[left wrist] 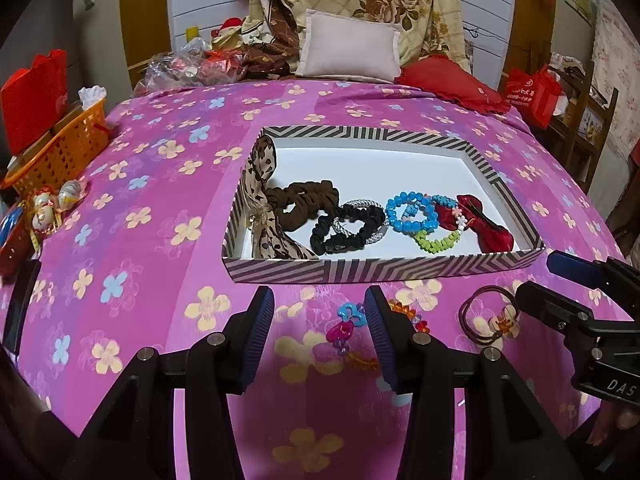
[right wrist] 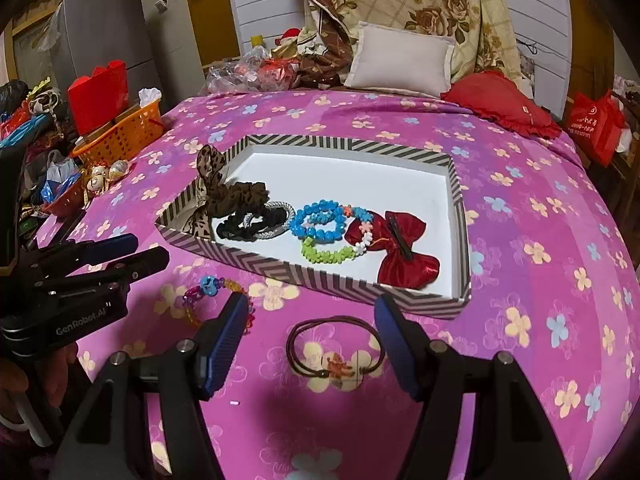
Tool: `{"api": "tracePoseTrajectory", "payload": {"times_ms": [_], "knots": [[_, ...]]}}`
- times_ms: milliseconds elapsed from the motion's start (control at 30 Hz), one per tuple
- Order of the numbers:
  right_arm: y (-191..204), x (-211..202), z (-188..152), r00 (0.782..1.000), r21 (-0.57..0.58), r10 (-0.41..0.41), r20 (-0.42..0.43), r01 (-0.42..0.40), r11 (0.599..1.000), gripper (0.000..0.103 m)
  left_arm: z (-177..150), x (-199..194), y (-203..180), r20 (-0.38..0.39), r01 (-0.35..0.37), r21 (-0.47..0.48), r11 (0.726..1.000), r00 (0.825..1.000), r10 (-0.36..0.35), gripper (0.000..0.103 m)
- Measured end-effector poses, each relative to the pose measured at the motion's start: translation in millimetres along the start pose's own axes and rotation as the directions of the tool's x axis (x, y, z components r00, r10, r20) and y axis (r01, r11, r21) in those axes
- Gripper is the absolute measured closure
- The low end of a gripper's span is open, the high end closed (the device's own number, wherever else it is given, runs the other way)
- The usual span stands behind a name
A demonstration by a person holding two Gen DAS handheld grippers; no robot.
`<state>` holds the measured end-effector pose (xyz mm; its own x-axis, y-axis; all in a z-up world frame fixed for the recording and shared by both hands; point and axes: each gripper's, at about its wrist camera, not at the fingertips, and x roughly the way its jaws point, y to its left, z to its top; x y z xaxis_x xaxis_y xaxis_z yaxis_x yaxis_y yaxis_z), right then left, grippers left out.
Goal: Organize jewelry
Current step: 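Withdraw both grippers toward the brown hair tie and orange beaded bracelet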
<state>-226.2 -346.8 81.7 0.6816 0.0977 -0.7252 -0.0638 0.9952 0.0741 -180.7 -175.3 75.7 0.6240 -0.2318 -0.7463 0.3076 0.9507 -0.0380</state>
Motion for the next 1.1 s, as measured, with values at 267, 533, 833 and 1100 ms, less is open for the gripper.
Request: {"api": "tracePoseTrajectory", "payload": {"times_ms": [267,533,833,1100], "knots": [[1,-7,-7,1.000,0.001,-0.001,-0.003,0.001,1.000,0.034,-8,-6,-3,-0.001,-0.007,0.012,1.000,1.000,0.007,0.066],[0,-12,-16,1.000,0.001,-0.006,-0.010,0.006,1.000,0.032,-13,-11,-6,0.001,-0.009,0.020,1.000,1.000,0.009,0.066],[-9,-7,-30,0.999,0.015,-0.016,-0.040,0.016,1.000,0.031,-21,-8,-2,-0.031,0.017,0.012,1.000,0.999,-0.017,0.066],[-24,10,-42,0.996,0.043,-0.025,-0.089,0.029,0.999,0.031,-36,9,19,-0.103,0.052,-0.047,0.998,0.993,-0.056,0.066]]}}
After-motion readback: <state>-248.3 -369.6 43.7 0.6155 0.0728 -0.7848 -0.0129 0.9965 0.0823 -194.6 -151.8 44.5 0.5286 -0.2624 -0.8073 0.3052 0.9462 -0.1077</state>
